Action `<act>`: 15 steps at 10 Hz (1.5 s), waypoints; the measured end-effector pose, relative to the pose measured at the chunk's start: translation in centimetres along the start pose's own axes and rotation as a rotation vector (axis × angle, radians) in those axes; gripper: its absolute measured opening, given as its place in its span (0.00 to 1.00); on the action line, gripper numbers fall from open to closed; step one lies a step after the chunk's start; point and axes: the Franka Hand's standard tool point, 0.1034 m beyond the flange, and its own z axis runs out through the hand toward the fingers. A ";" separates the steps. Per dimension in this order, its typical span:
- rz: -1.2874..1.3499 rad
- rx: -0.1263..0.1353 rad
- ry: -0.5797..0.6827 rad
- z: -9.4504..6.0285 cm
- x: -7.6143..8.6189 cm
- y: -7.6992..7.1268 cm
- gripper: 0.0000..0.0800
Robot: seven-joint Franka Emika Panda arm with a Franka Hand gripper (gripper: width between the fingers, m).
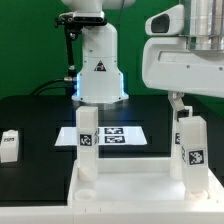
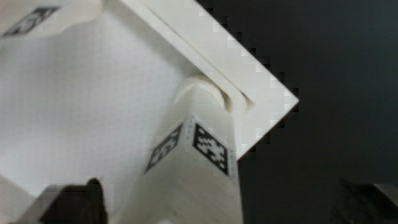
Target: Assemble desk
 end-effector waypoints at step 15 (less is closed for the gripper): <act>0.415 0.047 0.034 1.3 0.1 0.6 0.36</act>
Offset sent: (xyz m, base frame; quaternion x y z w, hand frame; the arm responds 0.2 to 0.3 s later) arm -0.0078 -0.0098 -0.0108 -0.0261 0.0625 -0.3910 0.9179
